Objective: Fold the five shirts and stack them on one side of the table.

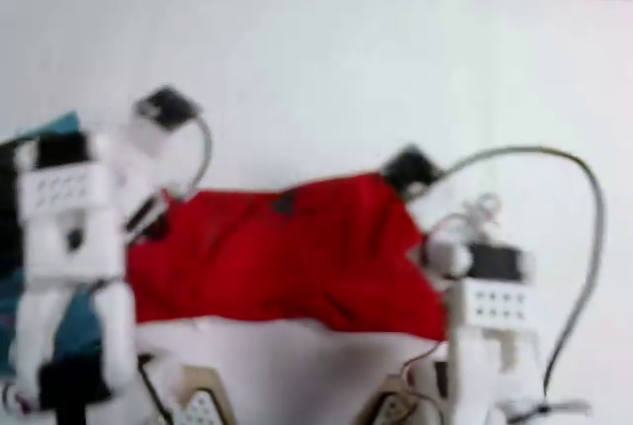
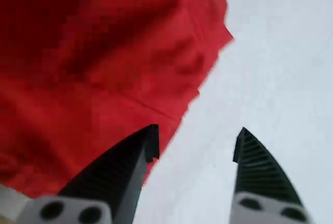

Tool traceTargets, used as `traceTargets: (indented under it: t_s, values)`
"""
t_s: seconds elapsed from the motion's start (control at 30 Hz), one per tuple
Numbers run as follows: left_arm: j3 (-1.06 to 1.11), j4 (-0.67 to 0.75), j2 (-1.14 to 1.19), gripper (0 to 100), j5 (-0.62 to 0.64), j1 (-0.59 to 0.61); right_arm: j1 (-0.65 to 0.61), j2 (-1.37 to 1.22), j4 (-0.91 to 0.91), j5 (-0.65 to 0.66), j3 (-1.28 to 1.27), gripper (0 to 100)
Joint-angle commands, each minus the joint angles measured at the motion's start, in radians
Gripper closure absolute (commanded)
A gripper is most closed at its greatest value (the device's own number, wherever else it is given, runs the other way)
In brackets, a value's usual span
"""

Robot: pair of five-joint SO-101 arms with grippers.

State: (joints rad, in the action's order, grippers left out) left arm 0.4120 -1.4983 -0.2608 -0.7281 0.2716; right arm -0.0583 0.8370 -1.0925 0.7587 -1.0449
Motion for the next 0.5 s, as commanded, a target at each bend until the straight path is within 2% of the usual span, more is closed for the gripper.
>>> traceTargets:
  t_s: [0.0, 0.27, 0.47]
  values:
    - [-0.085, 0.069, 0.195, 79, 0.103, -0.098, -0.111, -0.168, 0.110, -0.084, 0.054, 76.5]
    - [-0.358, 0.081, 0.562, 79, 0.132, -0.046, -0.090, -0.642, 0.156, -0.089, 0.292, 76.9]
    - [-0.521, 0.080, 0.738, 79, 0.132, 0.057, 0.027, -0.854, 0.108, -0.084, 0.437, 76.9]
